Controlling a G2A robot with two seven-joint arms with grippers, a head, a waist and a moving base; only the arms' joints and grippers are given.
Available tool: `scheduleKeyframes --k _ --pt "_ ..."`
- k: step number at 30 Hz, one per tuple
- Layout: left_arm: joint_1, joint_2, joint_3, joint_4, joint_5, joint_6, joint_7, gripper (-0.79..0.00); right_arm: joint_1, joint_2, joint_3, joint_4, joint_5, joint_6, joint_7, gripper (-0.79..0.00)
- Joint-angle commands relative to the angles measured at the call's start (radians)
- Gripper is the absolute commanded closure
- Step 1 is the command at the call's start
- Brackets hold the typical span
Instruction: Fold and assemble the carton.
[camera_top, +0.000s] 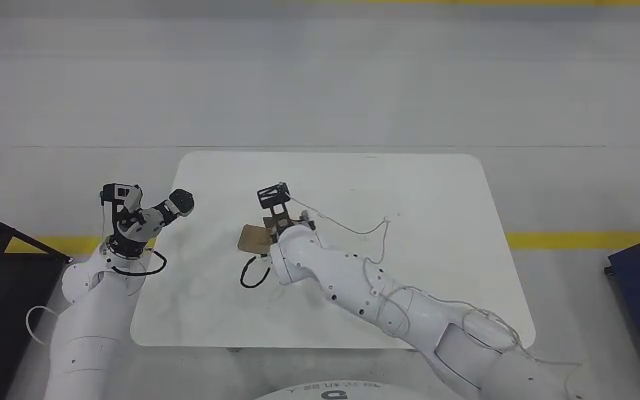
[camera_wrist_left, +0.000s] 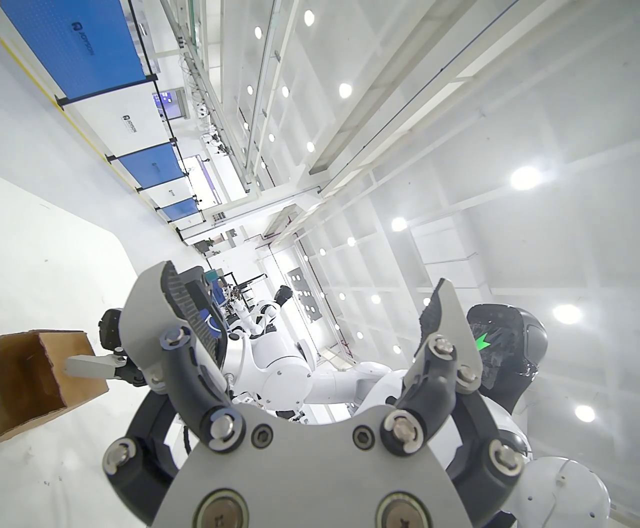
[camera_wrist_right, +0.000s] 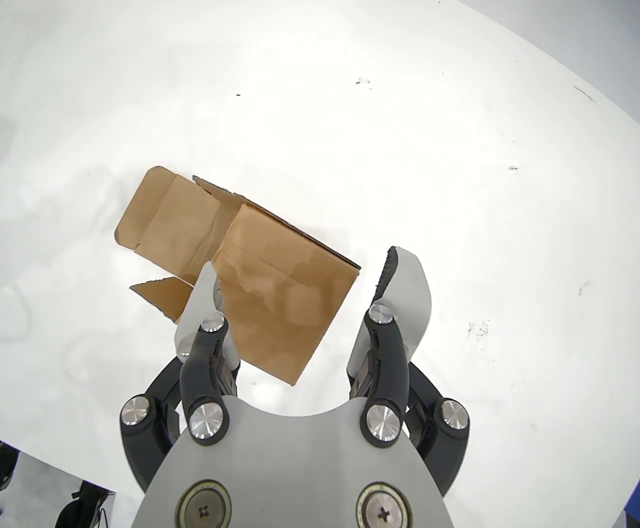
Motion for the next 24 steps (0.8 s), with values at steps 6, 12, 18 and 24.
scheduleKeyframes --k 6,12,18,24 --pt "0.000 0.000 0.000 0.000 0.000 0.000 0.000 -0.785 -0.002 -0.029 -0.018 0.024 -0.034 0.002 -0.008 -0.650" --pt "0.000 0.000 0.000 0.000 0.000 0.000 0.000 -0.785 0.001 -0.059 -0.026 0.073 -0.040 -0.005 -0.022 -0.628" --pt "0.000 0.000 0.000 0.000 0.000 0.000 0.000 -0.785 0.008 -0.085 -0.026 0.126 -0.059 0.003 -0.010 -0.563" --pt "0.000 0.000 0.000 0.000 0.000 0.000 0.000 -0.785 -0.021 -0.085 0.000 0.092 -0.107 0.005 0.012 -0.428"
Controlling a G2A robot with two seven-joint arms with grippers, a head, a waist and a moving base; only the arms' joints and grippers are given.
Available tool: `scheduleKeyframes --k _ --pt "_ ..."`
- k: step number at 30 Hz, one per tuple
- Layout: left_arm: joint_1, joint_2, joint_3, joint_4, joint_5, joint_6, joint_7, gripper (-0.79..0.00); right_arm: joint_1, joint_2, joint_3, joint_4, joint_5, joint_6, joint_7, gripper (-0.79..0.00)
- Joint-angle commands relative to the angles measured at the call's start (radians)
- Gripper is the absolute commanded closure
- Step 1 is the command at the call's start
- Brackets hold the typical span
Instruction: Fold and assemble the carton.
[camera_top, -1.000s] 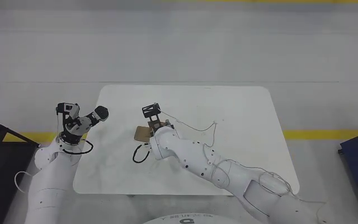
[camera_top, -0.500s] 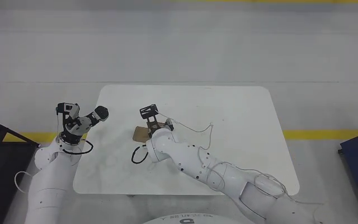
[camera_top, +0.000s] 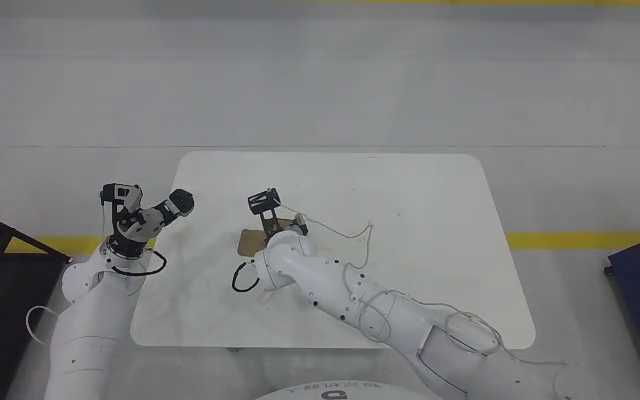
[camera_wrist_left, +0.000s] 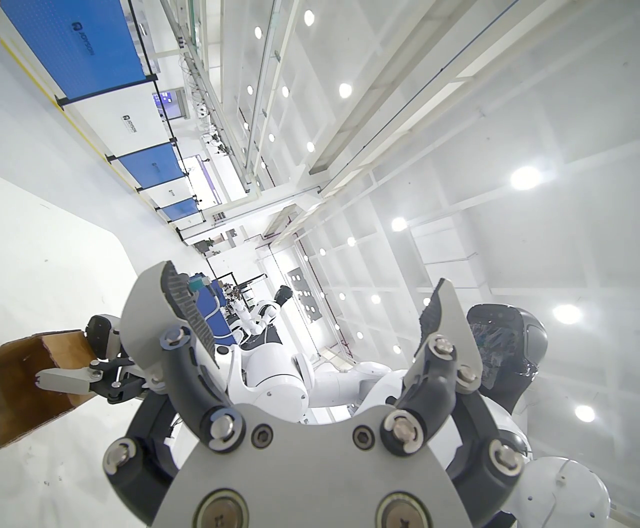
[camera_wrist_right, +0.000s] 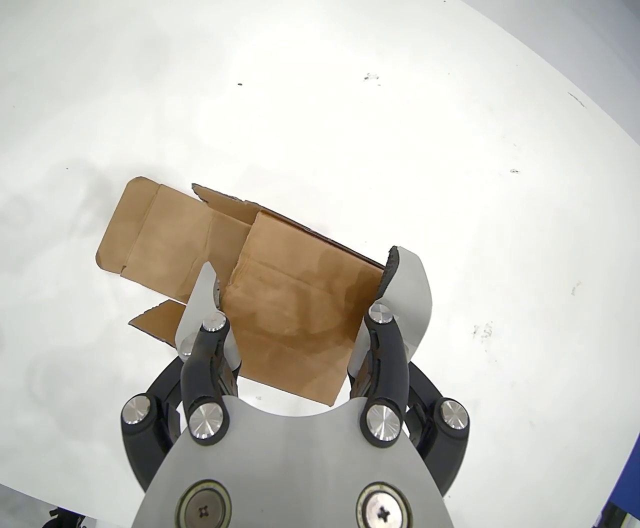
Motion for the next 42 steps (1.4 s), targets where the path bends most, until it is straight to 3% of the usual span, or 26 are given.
scheduleKeyframes --k 1,13,24,33,39,42 --pt "0.000 0.000 0.000 0.000 0.000 0.000 0.000 -0.785 -0.014 0.004 0.013 -0.019 -0.018 -0.006 0.009 -0.409" --pt "0.000 0.000 0.000 0.000 0.000 0.000 0.000 -0.785 -0.183 0.068 0.190 -0.281 -0.042 -0.152 0.028 -0.372" --pt "0.000 0.000 0.000 0.000 0.000 0.000 0.000 -0.785 -0.442 0.158 0.606 -0.549 0.348 -0.597 -0.007 -0.363" --pt "0.000 0.000 0.000 0.000 0.000 0.000 0.000 -0.785 -0.507 0.198 0.890 -0.453 0.775 -0.899 -0.029 -0.385" --pt "0.000 0.000 0.000 0.000 0.000 0.000 0.000 -0.785 -0.484 0.214 0.927 -0.322 0.805 -0.948 -0.047 -0.391" --pt "0.000 0.000 0.000 0.000 0.000 0.000 0.000 -0.785 -0.472 0.218 0.912 -0.279 0.767 -0.953 -0.073 -0.431"
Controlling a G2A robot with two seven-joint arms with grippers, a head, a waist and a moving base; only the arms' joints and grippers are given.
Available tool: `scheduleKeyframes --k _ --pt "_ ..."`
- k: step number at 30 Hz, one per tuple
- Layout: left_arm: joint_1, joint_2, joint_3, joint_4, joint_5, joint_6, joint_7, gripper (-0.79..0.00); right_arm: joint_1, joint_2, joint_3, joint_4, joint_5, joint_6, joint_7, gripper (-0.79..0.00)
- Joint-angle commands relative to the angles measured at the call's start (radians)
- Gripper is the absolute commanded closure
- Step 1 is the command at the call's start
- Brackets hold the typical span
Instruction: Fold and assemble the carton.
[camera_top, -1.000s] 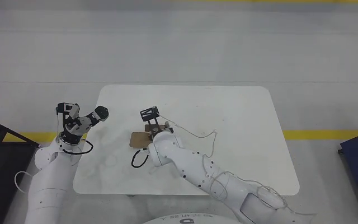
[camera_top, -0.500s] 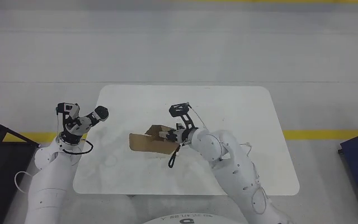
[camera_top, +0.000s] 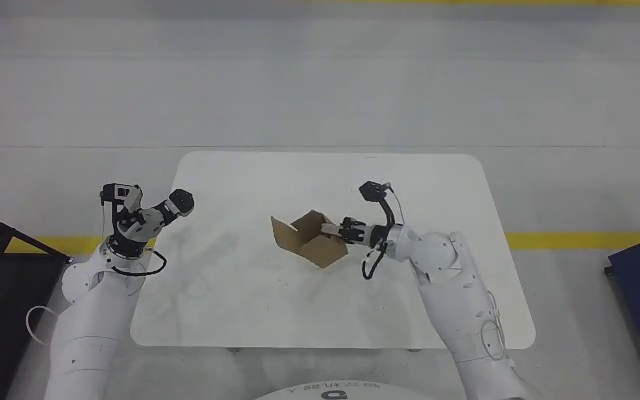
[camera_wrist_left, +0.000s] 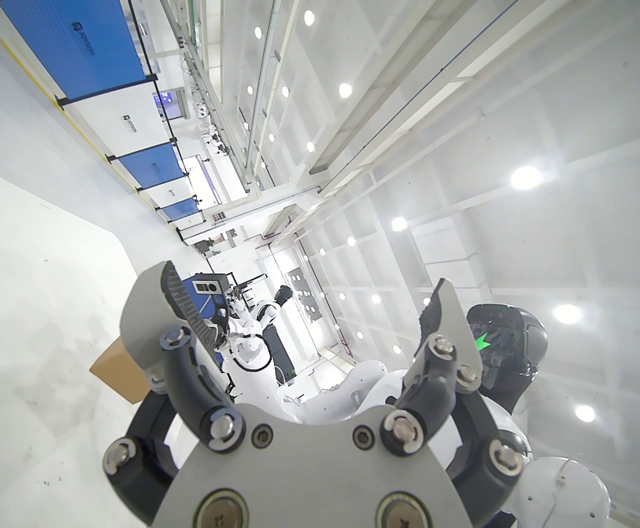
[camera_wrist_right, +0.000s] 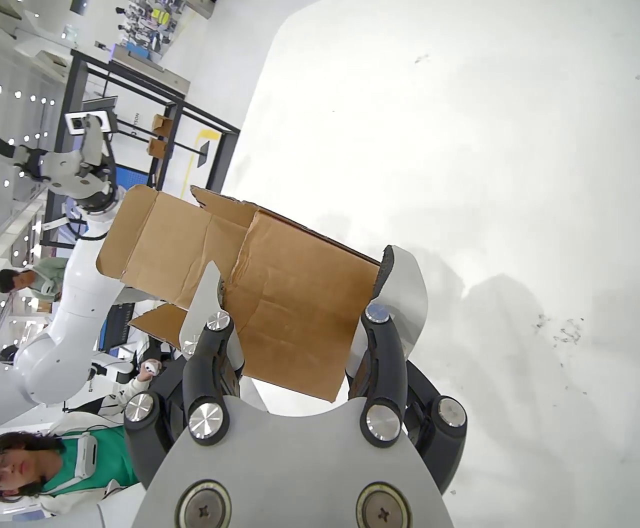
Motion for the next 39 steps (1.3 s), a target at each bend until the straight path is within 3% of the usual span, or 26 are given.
scheduleKeyframes --k 1,3,7,12,24,29,33,39 --pt "0.000 0.000 0.000 0.000 0.000 0.000 0.000 -0.785 0.006 0.003 -0.010 0.023 -0.020 -0.004 -0.012 -0.474" --pt "0.000 0.000 0.000 0.000 0.000 0.000 0.000 -0.785 0.009 0.006 -0.017 0.038 -0.049 0.001 -0.029 -0.597" --pt "0.000 0.000 0.000 0.000 0.000 0.000 0.000 -0.785 0.008 0.013 -0.025 0.039 -0.089 0.021 -0.051 -0.634" --pt "0.000 0.000 0.000 0.000 0.000 0.000 0.000 -0.785 -0.006 0.025 -0.032 0.017 -0.152 0.032 -0.031 -0.751" --pt "0.000 0.000 0.000 0.000 0.000 0.000 0.000 -0.785 -0.108 0.056 0.060 -0.109 -0.180 0.082 -0.062 -0.785" --pt "0.000 0.000 0.000 0.000 0.000 0.000 0.000 -0.785 -0.174 0.064 0.055 -0.233 -0.164 0.044 -0.086 -0.733" --pt "0.000 0.000 0.000 0.000 0.000 0.000 0.000 -0.785 -0.189 0.065 -0.037 -0.337 -0.297 0.091 -0.057 -0.763" --pt "0.000 0.000 0.000 0.000 0.000 0.000 0.000 -0.785 -0.075 0.042 -0.329 -0.334 -0.681 0.341 0.046 -0.751"
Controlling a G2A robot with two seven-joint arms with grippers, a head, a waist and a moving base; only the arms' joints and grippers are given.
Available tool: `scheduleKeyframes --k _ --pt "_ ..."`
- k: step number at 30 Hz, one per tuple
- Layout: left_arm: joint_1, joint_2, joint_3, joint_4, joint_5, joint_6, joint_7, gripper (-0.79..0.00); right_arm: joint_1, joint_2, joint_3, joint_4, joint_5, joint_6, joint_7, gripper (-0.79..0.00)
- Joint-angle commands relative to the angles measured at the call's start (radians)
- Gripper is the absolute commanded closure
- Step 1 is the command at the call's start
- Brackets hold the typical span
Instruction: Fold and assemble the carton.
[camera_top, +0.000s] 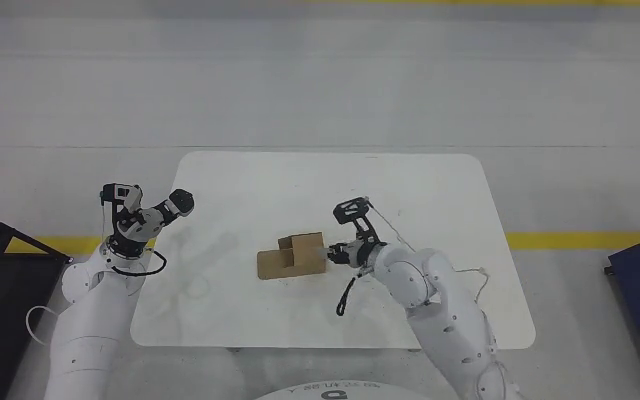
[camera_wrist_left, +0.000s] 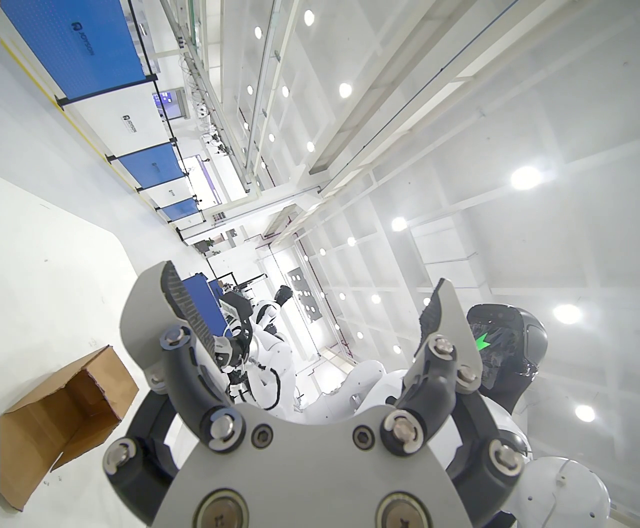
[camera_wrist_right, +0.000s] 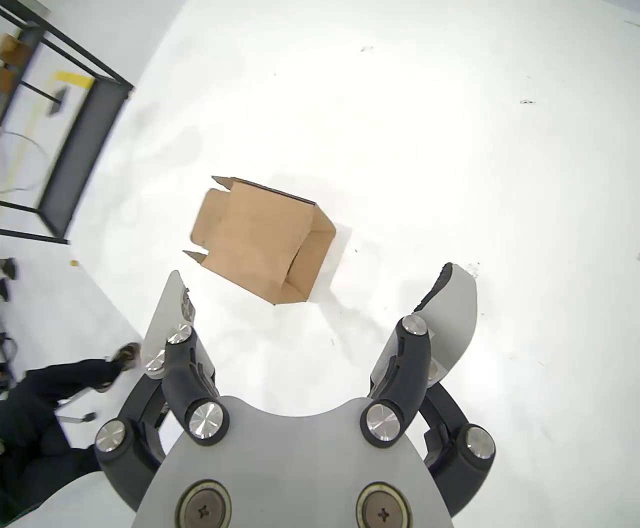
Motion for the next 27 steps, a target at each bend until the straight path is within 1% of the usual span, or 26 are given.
scheduleKeyframes --k 1,4,7,14,17,19,20,21,22,24,27 --pt "0.000 0.000 0.000 0.000 0.000 0.000 0.000 -0.785 0.052 -0.012 -0.111 0.034 -0.132 0.097 0.035 -0.745" --pt "0.000 0.000 0.000 0.000 0.000 0.000 0.000 -0.785 0.123 -0.035 -0.227 0.088 -0.225 0.195 0.074 -0.708" --pt "0.000 0.000 0.000 0.000 0.000 0.000 0.000 -0.785 0.178 -0.057 -0.308 0.133 -0.283 0.267 0.096 -0.671" --pt "0.000 0.000 0.000 0.000 0.000 0.000 0.000 -0.785 0.237 -0.098 -0.441 0.219 -0.385 0.366 0.153 -0.576" --pt "0.000 0.000 0.000 0.000 0.000 0.000 0.000 -0.785 0.267 -0.116 -0.479 0.257 -0.428 0.397 0.184 -0.520" --pt "0.000 0.000 0.000 0.000 0.000 0.000 0.000 -0.785 0.280 -0.128 -0.497 0.275 -0.437 0.410 0.198 -0.502" --pt "0.000 0.000 0.000 0.000 0.000 0.000 0.000 -0.785 0.286 -0.133 -0.502 0.282 -0.437 0.413 0.203 -0.459" --pt "0.000 0.000 0.000 0.000 0.000 0.000 0.000 -0.785 0.290 -0.137 -0.506 0.287 -0.439 0.416 0.205 -0.440" --pt "0.000 0.000 0.000 0.000 0.000 0.000 0.000 -0.785 0.293 -0.141 -0.507 0.288 -0.439 0.417 0.207 -0.391" --pt "0.000 0.000 0.000 0.000 0.000 0.000 0.000 -0.785 0.291 -0.145 -0.502 0.278 -0.440 0.422 0.204 -0.363" --pt "0.000 0.000 0.000 0.000 0.000 0.000 0.000 -0.785 0.272 -0.144 -0.480 0.234 -0.440 0.414 0.195 -0.299"
